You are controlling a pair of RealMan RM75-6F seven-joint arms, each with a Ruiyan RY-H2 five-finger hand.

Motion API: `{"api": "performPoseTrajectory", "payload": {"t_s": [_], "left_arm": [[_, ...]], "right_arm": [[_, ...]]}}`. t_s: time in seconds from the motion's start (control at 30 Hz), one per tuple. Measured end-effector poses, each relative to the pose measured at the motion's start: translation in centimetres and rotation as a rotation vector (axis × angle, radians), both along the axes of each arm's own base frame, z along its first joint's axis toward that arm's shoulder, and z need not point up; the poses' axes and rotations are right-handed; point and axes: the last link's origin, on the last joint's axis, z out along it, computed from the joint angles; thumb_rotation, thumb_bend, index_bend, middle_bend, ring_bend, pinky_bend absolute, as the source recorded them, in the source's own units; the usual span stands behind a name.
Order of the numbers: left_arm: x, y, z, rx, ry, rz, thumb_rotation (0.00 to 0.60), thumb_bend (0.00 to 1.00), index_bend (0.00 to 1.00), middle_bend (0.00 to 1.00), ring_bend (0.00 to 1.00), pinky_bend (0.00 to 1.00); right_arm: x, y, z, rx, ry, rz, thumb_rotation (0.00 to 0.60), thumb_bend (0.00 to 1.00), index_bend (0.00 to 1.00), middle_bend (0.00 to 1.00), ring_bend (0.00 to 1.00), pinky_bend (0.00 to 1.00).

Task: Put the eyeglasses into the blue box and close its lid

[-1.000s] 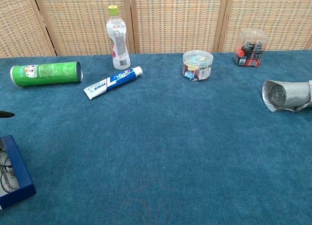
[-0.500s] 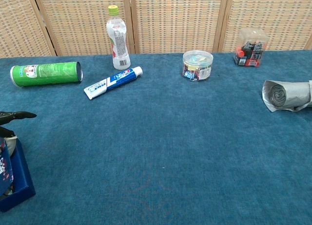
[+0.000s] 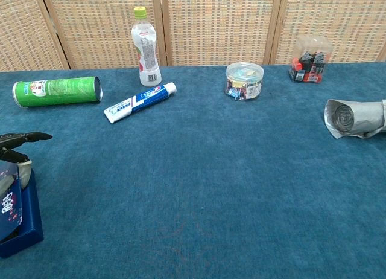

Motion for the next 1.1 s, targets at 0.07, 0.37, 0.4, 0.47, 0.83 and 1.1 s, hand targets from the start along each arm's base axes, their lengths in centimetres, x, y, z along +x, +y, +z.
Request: {"api": "performPoseTrajectory", "payload": {"t_s": [0.07,0.37,0.4,0.47,0.83,1.1], "left_arm": [[0.1,0.1,0.0,0.007,-0.008,-0.002,0.600,0.58,0.00,0.00,0.00,0.00],[0.3,0.4,0.7,0.033,-0.056,-0.005,0.600,0.53,0.00,0.00,0.00,0.00],[0.4,0.4,1.0,0.038,-0.067,-0.007,0.600,0.52,0.00,0.00,0.00,0.00],[0.5,0.4,1.9,0.049,-0.087,-0.015,0.600,0.45,0.00,0.00,0.00,0.00],[0.3,-0.6,5.1,-0.074,0.077,-0.119,0.600,0.03,0.00,0.00,0.00,0.00],[0.3,-1.0,4.3,-0.141,0.222,-0.161,0.600,0.07,0.00,0.00,0.00,0.00]], "right_arm": [[0.0,0.0,0.0,0.001,-0.001,0.000,0.600,0.00,0.00,0.00,0.00,0.00],[0.0,0.0,0.0,0.000,-0.001,0.000,0.600,0.00,0.00,0.00,0.00,0.00],[0.0,0.0,0.0,0.000,-0.001,0.000,0.600,0.00,0.00,0.00,0.00,0.00],[0.0,0.0,0.0,0.000,-0.001,0.000,0.600,0.00,0.00,0.00,0.00,0.00],[0.0,0.0,0.0,0.000,-0.001,-0.002,0.600,0.00,0.00,0.00,0.00,0.00],[0.0,0.0,0.0,-0.001,-0.002,-0.003,0.600,0.00,0.00,0.00,0.00,0.00]]}}
